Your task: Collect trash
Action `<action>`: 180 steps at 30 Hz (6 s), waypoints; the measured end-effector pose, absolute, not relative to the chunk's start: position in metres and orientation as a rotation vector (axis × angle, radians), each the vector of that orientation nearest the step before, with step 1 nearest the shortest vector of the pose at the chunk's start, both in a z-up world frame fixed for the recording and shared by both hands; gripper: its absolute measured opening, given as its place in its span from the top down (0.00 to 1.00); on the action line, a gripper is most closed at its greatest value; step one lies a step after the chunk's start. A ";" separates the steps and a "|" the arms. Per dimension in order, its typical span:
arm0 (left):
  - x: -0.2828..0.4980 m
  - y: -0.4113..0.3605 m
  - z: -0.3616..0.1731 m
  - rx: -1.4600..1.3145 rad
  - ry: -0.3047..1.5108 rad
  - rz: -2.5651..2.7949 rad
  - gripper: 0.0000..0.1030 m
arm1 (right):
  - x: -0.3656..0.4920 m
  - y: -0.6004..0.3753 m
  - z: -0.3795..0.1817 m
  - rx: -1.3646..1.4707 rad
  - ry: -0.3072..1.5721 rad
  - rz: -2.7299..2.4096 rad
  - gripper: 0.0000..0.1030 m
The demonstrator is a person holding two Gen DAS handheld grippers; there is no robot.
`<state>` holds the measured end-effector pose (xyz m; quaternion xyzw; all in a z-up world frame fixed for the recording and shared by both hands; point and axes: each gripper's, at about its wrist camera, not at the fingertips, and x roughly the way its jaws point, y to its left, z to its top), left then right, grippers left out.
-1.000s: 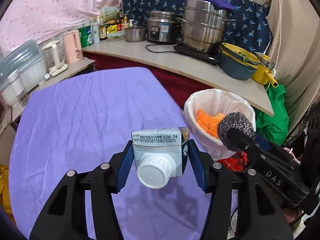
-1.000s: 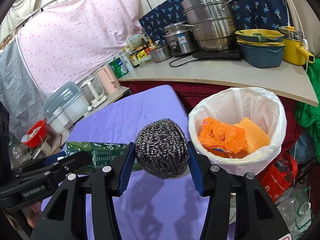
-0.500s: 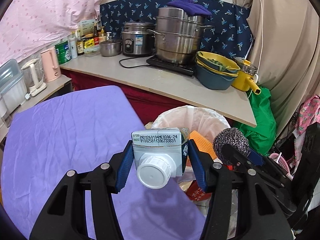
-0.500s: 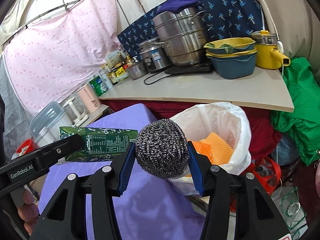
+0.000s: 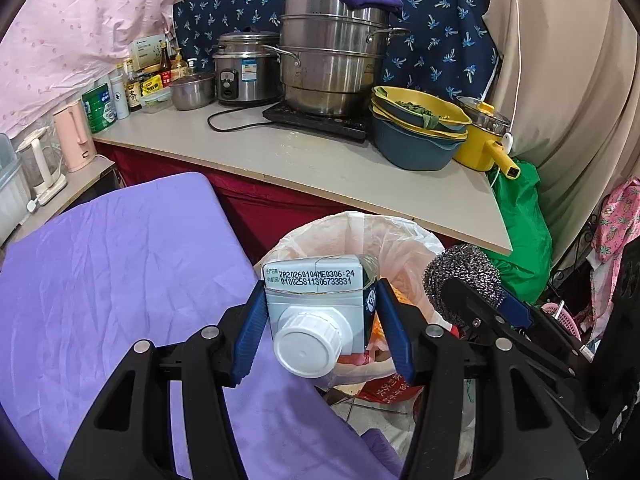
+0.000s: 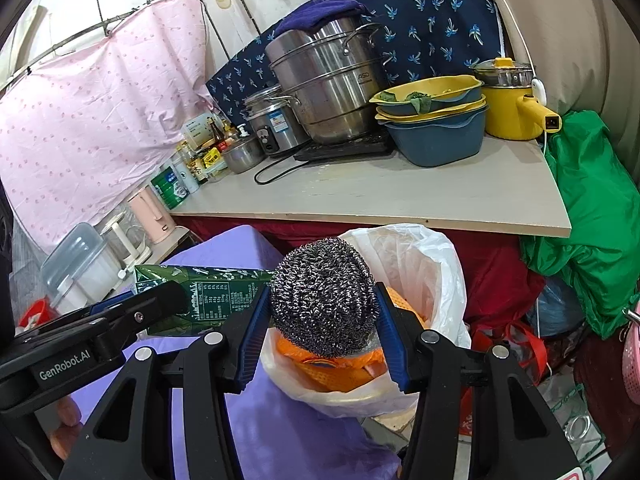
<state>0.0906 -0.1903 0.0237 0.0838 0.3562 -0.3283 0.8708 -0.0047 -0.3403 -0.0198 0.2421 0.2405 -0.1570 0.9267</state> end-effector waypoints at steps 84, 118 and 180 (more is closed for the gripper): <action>0.081 -0.111 -0.019 0.214 0.797 -0.408 0.12 | -0.030 -0.309 -0.040 0.392 0.706 -0.447 0.15; 0.065 -0.114 -0.035 0.266 0.803 -0.420 0.11 | -0.039 -0.296 -0.045 0.324 0.734 -0.465 0.13; 0.085 -0.148 -0.005 0.279 0.815 -0.441 0.11 | -0.011 -0.308 -0.020 0.327 0.741 -0.497 0.13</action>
